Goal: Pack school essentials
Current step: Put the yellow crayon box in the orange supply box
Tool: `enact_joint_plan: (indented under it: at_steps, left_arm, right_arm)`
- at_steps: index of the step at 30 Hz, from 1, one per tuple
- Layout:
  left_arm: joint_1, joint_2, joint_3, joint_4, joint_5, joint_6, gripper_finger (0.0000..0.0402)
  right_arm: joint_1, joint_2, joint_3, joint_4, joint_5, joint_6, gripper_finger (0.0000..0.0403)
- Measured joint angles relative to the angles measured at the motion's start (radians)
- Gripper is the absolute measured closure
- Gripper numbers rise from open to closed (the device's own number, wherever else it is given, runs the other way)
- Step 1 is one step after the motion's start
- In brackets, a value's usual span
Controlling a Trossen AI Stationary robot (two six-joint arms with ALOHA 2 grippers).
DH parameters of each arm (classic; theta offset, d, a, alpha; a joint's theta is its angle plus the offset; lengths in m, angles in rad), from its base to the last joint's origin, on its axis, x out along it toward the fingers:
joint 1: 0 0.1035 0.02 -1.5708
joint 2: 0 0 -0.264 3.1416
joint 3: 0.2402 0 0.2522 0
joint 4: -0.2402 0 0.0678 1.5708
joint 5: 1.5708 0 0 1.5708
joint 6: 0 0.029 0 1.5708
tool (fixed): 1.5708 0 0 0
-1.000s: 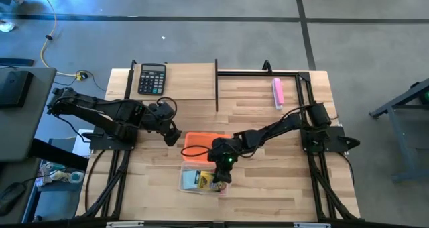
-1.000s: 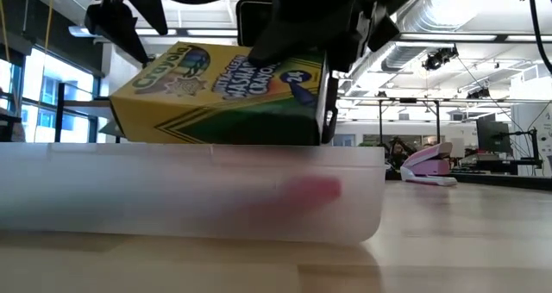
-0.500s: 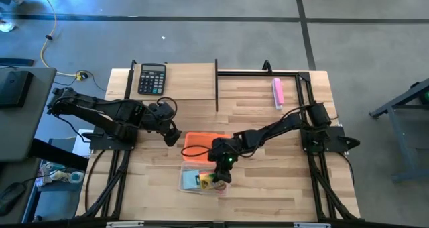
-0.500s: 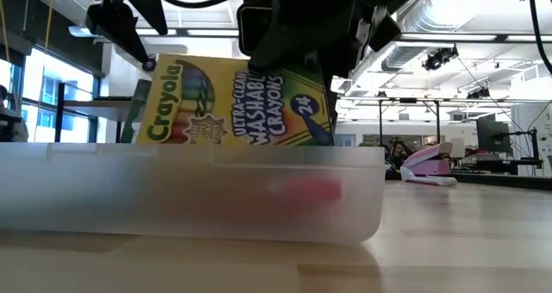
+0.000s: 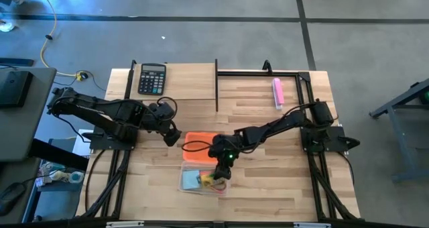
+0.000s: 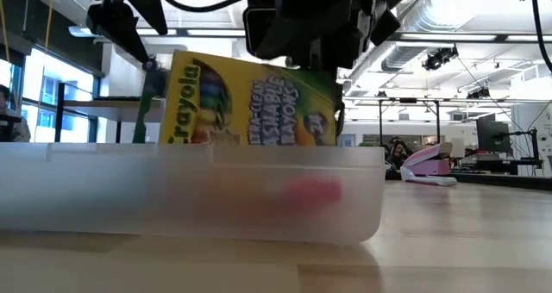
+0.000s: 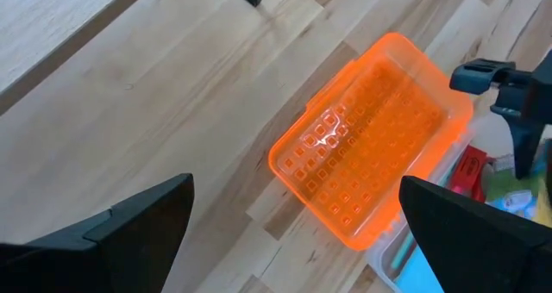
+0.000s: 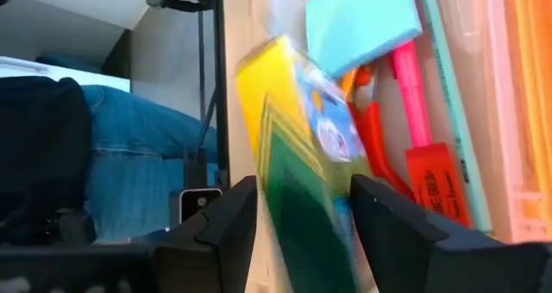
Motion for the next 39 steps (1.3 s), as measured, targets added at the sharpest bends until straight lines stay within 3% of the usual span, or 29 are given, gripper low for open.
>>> enact_joint_plan:
  at_steps: [31,35,39]
  left_arm:
    - [-0.005,0.000,0.000,-0.002,-0.004,0.043,0.0003]
    - [-0.057,0.000,0.000,-0.040,0.045,0.058,0.0003]
    - [-0.163,0.006,0.001,-0.015,0.026,0.012,0.0003]
  right_arm:
    - [-0.040,-0.041,0.000,-0.094,0.206,0.106,0.0226]
    - [-0.040,-0.077,0.000,-0.159,0.267,0.104,0.0226]
    - [-0.045,-0.108,0.000,-0.191,0.335,0.126,0.0226]
